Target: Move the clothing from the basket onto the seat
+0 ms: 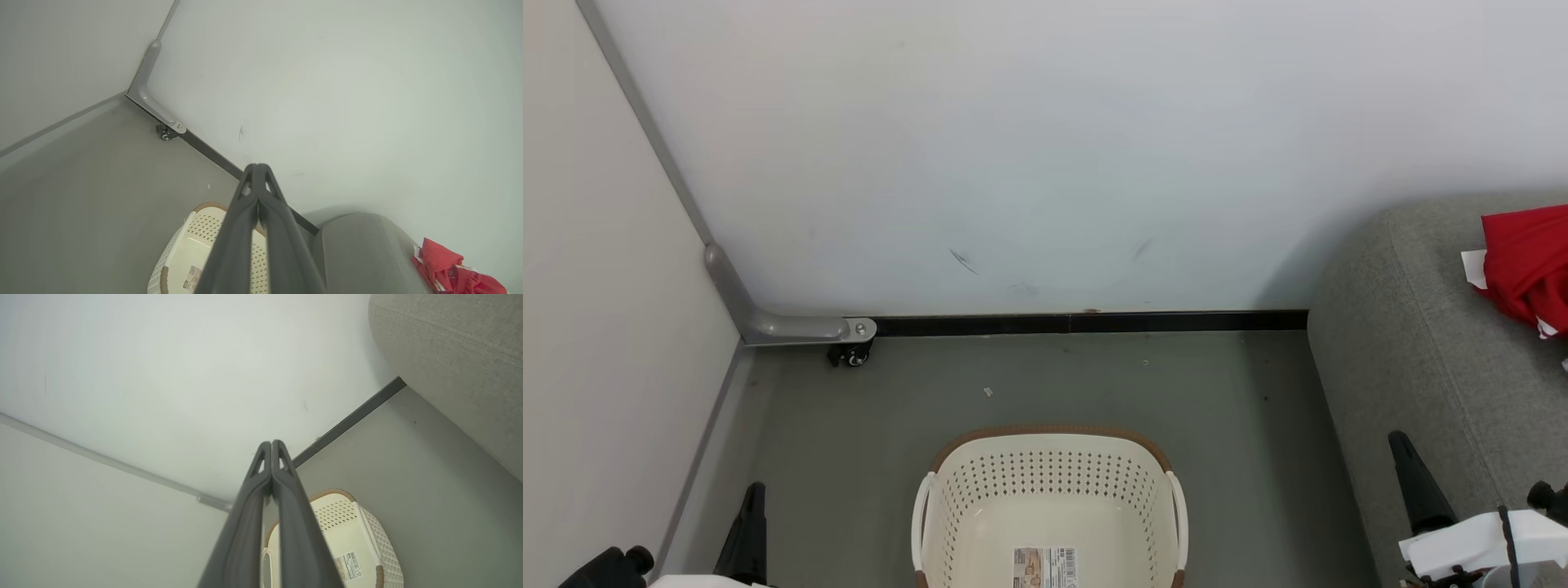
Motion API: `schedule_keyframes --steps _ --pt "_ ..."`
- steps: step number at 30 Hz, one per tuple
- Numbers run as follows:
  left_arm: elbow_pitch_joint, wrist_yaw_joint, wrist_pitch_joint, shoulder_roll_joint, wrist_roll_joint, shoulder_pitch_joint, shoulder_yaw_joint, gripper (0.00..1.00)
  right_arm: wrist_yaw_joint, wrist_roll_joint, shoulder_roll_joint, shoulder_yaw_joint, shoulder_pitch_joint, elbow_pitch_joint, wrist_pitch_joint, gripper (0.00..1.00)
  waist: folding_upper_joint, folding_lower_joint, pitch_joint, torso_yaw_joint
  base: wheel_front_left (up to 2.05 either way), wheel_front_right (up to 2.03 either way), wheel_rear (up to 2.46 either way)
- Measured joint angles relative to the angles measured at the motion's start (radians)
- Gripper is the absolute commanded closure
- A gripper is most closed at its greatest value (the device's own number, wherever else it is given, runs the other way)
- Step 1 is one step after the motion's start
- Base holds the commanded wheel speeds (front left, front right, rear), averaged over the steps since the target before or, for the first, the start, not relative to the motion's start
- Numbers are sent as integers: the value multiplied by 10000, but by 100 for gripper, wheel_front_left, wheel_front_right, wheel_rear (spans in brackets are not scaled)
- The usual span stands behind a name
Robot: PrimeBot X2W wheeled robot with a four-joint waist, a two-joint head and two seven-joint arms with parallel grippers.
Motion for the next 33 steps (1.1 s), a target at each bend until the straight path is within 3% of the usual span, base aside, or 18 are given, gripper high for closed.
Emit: schedule_keyframes --steps 16,33 --pt "222 -228 483 -61 -1741 -234 213 100 0 2004 52 -69 -194 199 460 100 0 -115 132 -206 0 0 0" --pt "407 -355 951 -188 -3513 -434 445 100 0 4017 69 -138 -440 403 903 100 0 -145 246 -411 0 0 0"
